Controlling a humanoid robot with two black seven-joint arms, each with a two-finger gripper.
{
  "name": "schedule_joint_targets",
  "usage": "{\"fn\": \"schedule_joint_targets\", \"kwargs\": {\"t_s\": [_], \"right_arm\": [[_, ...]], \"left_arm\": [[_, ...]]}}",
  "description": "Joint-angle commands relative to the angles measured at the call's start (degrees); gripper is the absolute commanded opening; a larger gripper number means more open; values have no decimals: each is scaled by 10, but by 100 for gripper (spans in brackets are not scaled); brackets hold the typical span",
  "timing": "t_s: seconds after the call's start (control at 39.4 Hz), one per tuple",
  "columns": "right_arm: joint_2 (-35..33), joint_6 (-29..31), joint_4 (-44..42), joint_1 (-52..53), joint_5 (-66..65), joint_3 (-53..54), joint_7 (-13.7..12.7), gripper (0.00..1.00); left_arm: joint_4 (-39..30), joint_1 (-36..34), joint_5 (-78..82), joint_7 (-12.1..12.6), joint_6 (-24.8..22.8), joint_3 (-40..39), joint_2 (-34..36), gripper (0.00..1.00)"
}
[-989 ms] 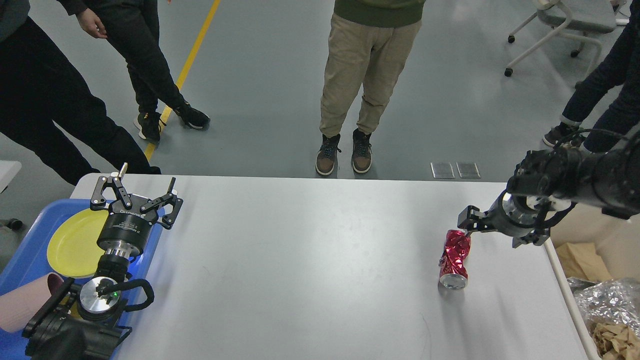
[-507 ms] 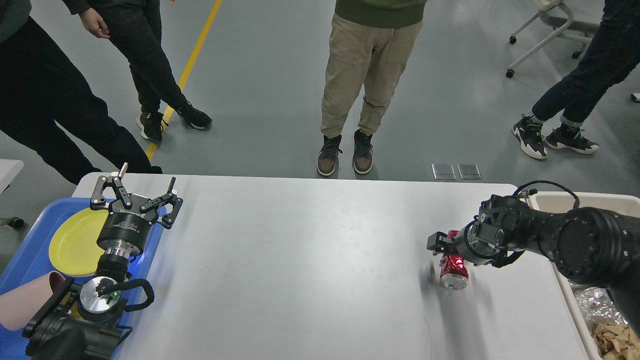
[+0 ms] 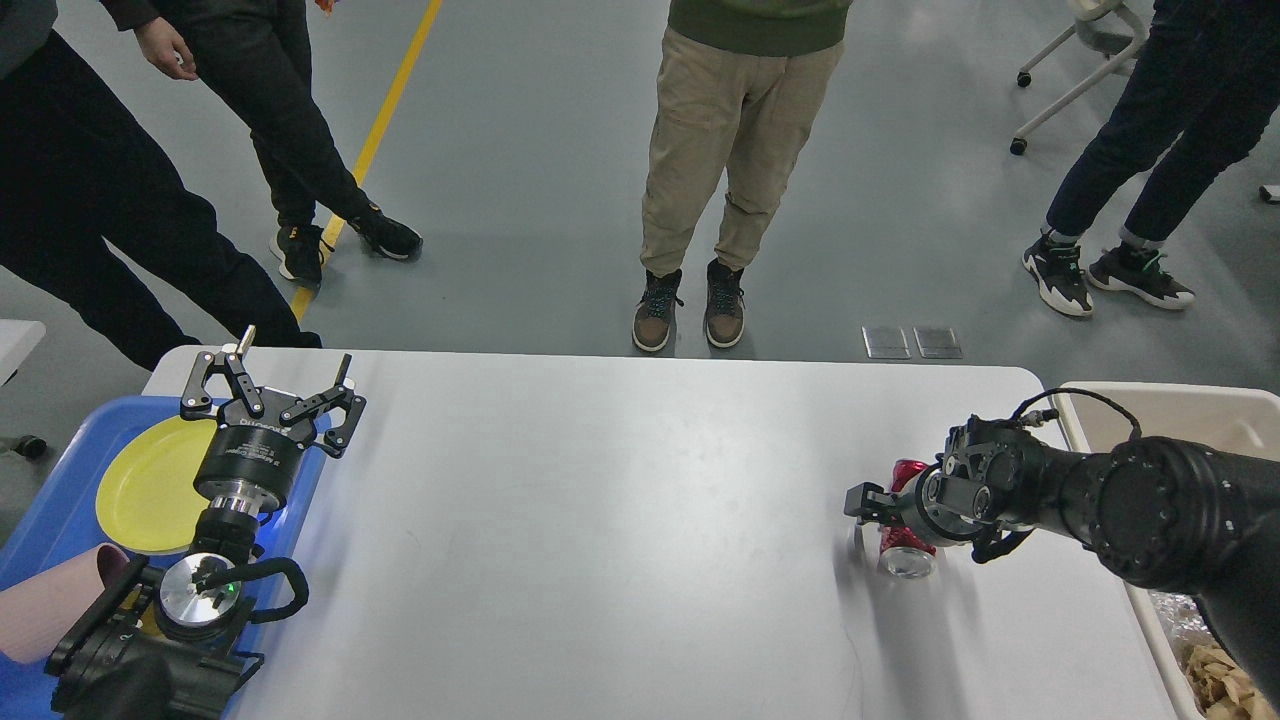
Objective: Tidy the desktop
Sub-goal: 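Lower the right gripper onto the red soda can, then close the right gripper on the red can and lift it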
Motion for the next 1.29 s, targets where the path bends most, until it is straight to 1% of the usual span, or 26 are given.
{"fn": "schedule_joint_targets", "kwargs": {"t_s": [0.0, 0.05, 0.13, 0.2, 0.23, 0.25, 0.28, 0.36, 0.46, 0.48, 0.51, 0.61, 0.99, 1.27], "right_arm": [[-1, -3, 0, -3, 0, 0, -1, 90], [-1, -3, 0, -3, 0, 0, -1, 89], [-2, -3, 0, -3, 0, 0, -2, 81], [-2, -3, 0, -3, 0, 0, -3, 79], [-2, -3, 0, -4, 0, 0, -3, 75], [-2, -3, 0, -4, 0, 0, -3, 70], [-3, -3, 0, -5, 1, 0, -4, 58], [-4, -3, 1, -5, 3, 1, -5, 34], [-5, -3, 1, -5, 5, 3, -6, 12], [-4, -3, 3, -4, 5, 3, -7, 3], [-5, -3, 11, -3, 6, 4, -12, 0], [-7, -3, 24, 1, 11, 8, -23, 0], [-23, -2, 41, 12, 13, 17, -27, 0], [-67, 1, 140, 92, 13, 17, -31, 0]], "left_arm": [[0, 0, 0, 0, 0, 0, 0, 96], [0, 0, 0, 0, 0, 0, -1, 96], [0, 0, 0, 0, 0, 0, 0, 96], [0, 0, 0, 0, 0, 0, -1, 96], [0, 0, 0, 0, 0, 0, -1, 96], [0, 0, 0, 0, 0, 0, -1, 96], [0, 0, 0, 0, 0, 0, 0, 96], [0, 0, 0, 0, 0, 0, 0, 96], [0, 0, 0, 0, 0, 0, 0, 96], [0, 0, 0, 0, 0, 0, 0, 96], [0, 0, 0, 0, 0, 0, 0, 96], [0, 0, 0, 0, 0, 0, 0, 96], [0, 0, 0, 0, 0, 0, 0, 96], [0, 0, 0, 0, 0, 0, 0, 96]]}}
